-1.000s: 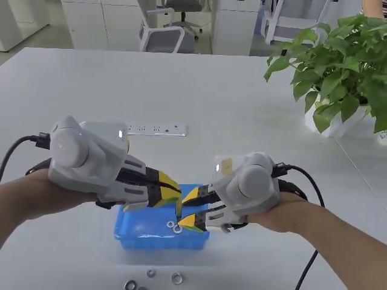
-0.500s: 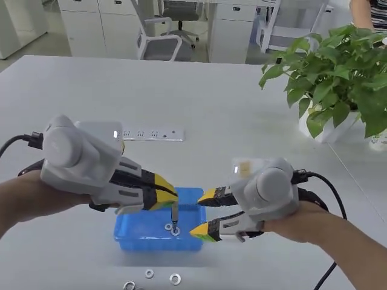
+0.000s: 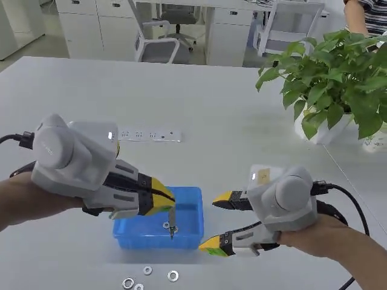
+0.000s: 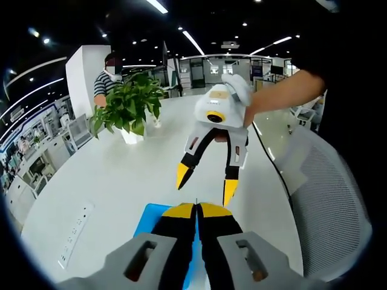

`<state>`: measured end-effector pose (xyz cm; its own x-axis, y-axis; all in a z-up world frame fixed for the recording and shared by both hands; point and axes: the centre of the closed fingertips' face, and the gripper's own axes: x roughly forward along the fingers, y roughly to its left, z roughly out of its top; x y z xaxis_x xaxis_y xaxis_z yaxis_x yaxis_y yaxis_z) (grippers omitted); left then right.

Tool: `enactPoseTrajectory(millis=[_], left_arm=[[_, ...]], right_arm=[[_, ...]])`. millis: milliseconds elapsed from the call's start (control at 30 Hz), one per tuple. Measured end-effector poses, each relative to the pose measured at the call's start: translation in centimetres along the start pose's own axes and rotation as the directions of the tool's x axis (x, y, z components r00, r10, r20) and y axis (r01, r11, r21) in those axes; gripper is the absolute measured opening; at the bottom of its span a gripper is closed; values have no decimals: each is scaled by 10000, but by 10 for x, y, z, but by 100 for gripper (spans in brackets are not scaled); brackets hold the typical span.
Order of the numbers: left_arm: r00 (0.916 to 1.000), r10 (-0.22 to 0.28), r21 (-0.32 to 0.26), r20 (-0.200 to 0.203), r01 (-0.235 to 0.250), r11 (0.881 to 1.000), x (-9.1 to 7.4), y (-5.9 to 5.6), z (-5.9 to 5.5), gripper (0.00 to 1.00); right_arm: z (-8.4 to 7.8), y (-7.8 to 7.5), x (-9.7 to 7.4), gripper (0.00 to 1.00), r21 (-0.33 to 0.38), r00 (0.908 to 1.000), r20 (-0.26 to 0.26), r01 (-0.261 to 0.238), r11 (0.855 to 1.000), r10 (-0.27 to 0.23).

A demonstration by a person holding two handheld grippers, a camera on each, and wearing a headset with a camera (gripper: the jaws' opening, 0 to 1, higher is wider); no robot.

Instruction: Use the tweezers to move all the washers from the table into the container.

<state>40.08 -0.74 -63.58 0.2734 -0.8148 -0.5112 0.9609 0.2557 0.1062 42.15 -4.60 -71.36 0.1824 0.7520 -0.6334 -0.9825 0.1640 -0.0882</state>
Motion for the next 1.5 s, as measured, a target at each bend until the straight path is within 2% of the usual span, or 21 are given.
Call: enactPoseTrajectory(millis=[467,900,1267,1500], left_arm=[[9996,-276,-112,74,277,9996,2,-20,-10,5],[9986,-532,-99,45,533,9985,10,-30,-19,5],[9975,-700,-186,24,701,9974,16,-39,-23,5],[9969,-786,-194,-35,785,9967,20,-43,-25,5]], right_arm=[[-8,16,-4,75,424,9997,229,13,9991,-22],[-13,24,-1,100,758,9991,412,93,9971,-125],[-16,32,3,100,835,9992,397,-123,9964,90],[-23,38,5,100,842,9994,200,-283,9960,267]])
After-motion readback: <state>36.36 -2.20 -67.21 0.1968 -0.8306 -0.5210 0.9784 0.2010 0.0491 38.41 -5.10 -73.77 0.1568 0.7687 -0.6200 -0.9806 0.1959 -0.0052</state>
